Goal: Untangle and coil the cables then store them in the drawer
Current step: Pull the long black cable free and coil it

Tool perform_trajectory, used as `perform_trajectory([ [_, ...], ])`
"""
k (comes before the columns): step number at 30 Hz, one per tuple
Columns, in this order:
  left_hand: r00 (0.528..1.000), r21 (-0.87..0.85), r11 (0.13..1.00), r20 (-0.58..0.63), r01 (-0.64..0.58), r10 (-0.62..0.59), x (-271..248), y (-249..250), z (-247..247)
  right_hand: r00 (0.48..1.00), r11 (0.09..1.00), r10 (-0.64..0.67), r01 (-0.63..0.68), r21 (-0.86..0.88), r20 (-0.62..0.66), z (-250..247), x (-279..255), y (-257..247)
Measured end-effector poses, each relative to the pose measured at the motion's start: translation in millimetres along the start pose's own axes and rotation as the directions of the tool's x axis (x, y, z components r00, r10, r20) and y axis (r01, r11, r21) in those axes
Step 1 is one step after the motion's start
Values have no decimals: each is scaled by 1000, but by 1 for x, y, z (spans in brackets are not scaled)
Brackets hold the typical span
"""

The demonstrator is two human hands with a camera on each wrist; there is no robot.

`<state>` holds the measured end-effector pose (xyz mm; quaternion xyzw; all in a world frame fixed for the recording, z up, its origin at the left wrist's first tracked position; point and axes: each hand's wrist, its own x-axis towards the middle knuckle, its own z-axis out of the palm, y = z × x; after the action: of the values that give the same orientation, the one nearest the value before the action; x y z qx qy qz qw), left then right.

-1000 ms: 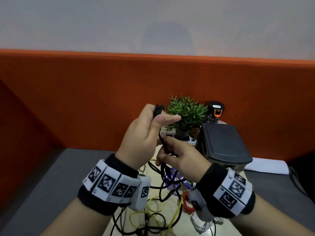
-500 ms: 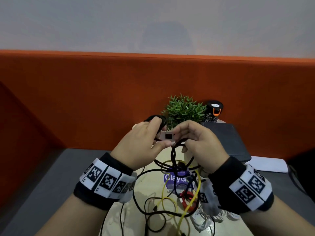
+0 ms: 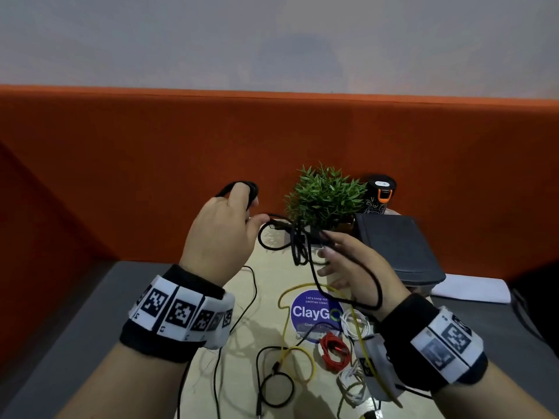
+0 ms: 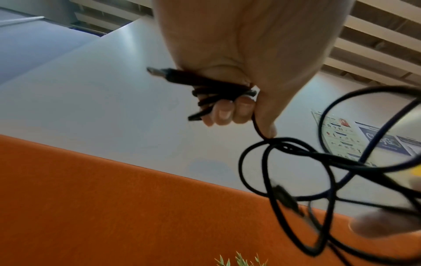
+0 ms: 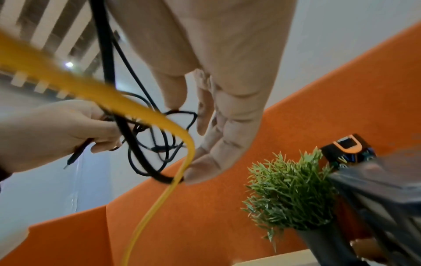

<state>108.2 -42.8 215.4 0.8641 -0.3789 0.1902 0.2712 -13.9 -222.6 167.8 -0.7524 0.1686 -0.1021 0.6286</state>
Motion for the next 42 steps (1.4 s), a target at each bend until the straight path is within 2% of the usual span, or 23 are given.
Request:
perform_trajectory([
  [2,998,-25,999,-45,37,-38,0,0,-3,992,952,121,-124,280,27,0,3,-2],
  [3,995,-43,997,-73,63,-66,0,-1,-5,988,928,146,-153,340,46,-2,4,-1],
  [7,985,-66,990,-120,121,-128,3,-1,-9,976,834,196,-216,508,93,-3,4,11],
  [11,980,-66,984,-96,168,-174,2,-2,-7,971,786,238,-211,581,31,12,7,26],
  [13,973,-82,975,-90,207,-214,1,-4,-7,971,810,238,-182,557,-30,16,8,31],
  [16,964,-109,964,-92,241,-251,1,-7,-11,962,875,264,-207,438,-73,15,10,40],
  [20,953,-153,955,-129,254,-275,2,-9,-17,943,945,309,-289,155,-126,7,12,55],
  [23,961,-179,954,-92,242,-261,2,-6,-16,951,974,226,-216,68,-209,4,13,56],
  [26,968,-262,937,-34,233,-250,0,1,-10,960,999,26,-17,32,-279,6,10,32],
  [29,971,-349,910,-4,224,-241,0,8,-3,960,981,-189,193,1,-207,14,3,-3],
  [31,970,-404,887,4,224,-243,0,14,-1,949,958,-288,285,-42,-129,17,-3,-22],
  [34,963,-487,840,9,238,-268,2,18,1,946,923,-322,323,-210,38,22,-9,-35],
  [36,959,-527,812,21,250,-281,3,18,1,929,863,-359,366,-349,86,24,-12,-35],
  [37,959,-536,806,28,253,-283,3,16,1,918,837,-391,384,-390,67,24,-12,-35],
  [39,959,-532,807,44,259,-279,2,13,-1,905,840,-424,386,-382,-19,17,-10,-36],
  [42,963,-535,804,86,261,-255,0,10,-5,903,907,-402,369,-205,-152,0,-1,-40],
])
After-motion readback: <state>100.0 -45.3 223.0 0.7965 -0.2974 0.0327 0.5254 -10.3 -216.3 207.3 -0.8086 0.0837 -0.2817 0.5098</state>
